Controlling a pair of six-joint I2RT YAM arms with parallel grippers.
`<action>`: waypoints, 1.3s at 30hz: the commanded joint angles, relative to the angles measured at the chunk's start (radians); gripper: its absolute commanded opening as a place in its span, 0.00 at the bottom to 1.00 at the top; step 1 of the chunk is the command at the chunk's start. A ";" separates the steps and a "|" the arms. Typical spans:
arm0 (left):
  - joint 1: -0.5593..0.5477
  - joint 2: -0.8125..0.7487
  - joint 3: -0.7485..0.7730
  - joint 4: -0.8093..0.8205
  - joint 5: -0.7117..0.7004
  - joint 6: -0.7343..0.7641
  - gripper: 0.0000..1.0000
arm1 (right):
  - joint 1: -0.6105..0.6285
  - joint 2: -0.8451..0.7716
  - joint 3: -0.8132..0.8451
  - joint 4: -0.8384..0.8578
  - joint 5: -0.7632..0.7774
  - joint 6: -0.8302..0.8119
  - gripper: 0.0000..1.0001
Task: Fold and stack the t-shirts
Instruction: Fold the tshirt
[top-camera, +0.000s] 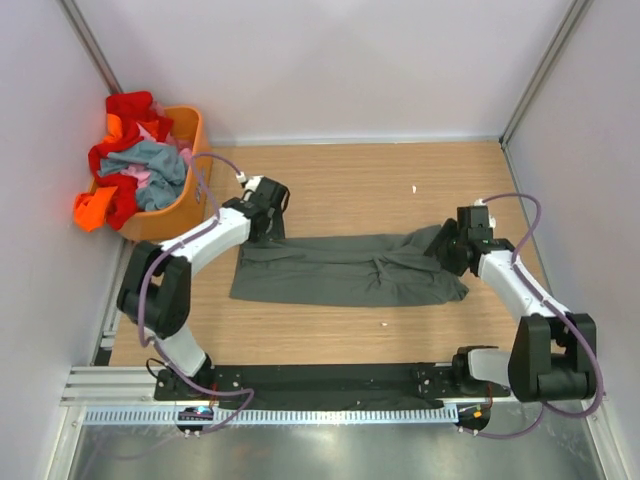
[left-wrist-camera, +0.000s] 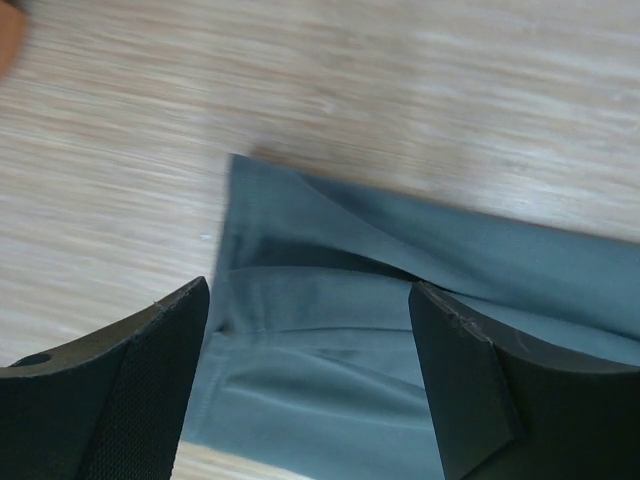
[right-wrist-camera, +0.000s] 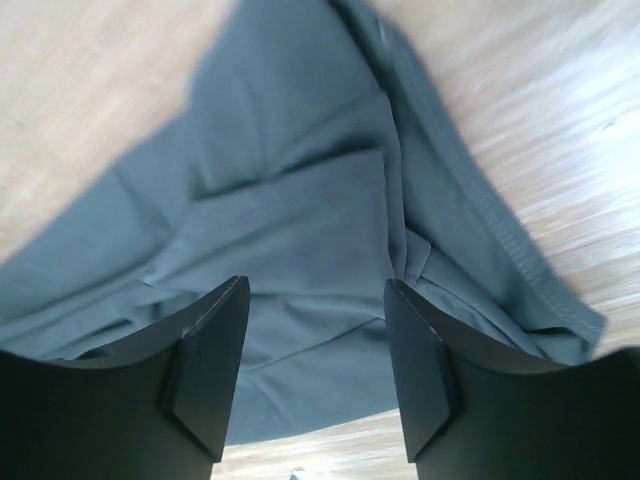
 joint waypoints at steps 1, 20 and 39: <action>-0.009 0.077 -0.001 0.075 0.065 -0.031 0.81 | 0.005 0.064 -0.051 0.074 -0.111 0.046 0.59; -0.240 0.024 -0.266 -0.012 0.241 -0.381 0.67 | 0.102 1.051 0.873 0.004 -0.125 -0.004 0.58; -0.719 -0.330 0.078 -0.339 0.058 -0.546 1.00 | 0.179 0.976 1.353 0.006 -0.341 -0.258 1.00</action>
